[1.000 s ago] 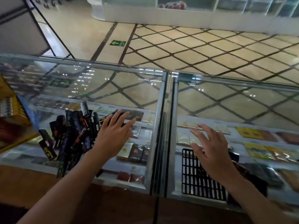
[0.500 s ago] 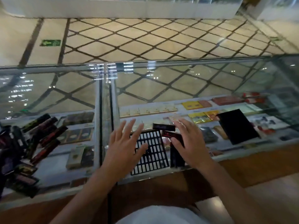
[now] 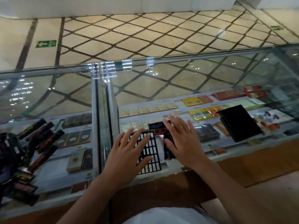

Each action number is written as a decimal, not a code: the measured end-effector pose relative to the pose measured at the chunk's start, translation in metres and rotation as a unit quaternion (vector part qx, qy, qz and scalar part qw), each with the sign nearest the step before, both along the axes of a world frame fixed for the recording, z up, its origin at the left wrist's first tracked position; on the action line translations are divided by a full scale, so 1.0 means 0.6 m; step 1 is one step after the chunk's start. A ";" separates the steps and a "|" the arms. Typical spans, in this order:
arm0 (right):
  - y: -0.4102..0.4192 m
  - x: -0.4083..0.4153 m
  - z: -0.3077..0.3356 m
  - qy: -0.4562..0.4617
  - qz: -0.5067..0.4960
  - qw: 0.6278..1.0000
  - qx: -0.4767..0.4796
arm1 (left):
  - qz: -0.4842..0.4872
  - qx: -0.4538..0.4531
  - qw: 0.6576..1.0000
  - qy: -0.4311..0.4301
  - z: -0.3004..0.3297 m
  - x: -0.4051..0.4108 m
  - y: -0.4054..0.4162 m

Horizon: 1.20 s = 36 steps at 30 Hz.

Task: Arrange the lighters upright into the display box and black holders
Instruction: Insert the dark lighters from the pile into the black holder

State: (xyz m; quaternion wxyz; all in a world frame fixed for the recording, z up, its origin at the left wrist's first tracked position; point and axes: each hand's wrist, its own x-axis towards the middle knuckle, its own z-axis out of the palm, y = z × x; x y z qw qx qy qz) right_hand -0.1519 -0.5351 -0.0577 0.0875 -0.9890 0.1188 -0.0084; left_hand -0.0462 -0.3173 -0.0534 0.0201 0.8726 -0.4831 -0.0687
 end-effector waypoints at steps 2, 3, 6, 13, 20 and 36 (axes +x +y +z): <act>0.002 0.021 0.004 0.012 0.033 0.999 -0.005 | 0.004 0.004 1.000 -0.002 -0.002 0.005 0.015; 0.006 0.035 0.004 0.017 0.048 0.999 -0.003 | 0.013 0.009 1.000 0.000 -0.003 0.008 0.027; 0.022 0.070 0.004 0.021 0.066 0.998 0.005 | 0.027 0.014 1.000 0.004 -0.001 0.011 0.050; 0.102 0.170 0.002 0.019 0.105 0.993 0.049 | 0.116 -0.006 0.993 0.031 0.005 0.010 0.122; 0.195 0.227 -0.003 -0.012 0.231 0.972 0.045 | 0.168 -0.035 0.985 0.029 0.006 0.009 0.222; 0.387 0.328 -0.008 -0.064 0.227 0.968 0.087 | 0.203 -0.106 0.973 0.032 -0.003 -0.039 0.366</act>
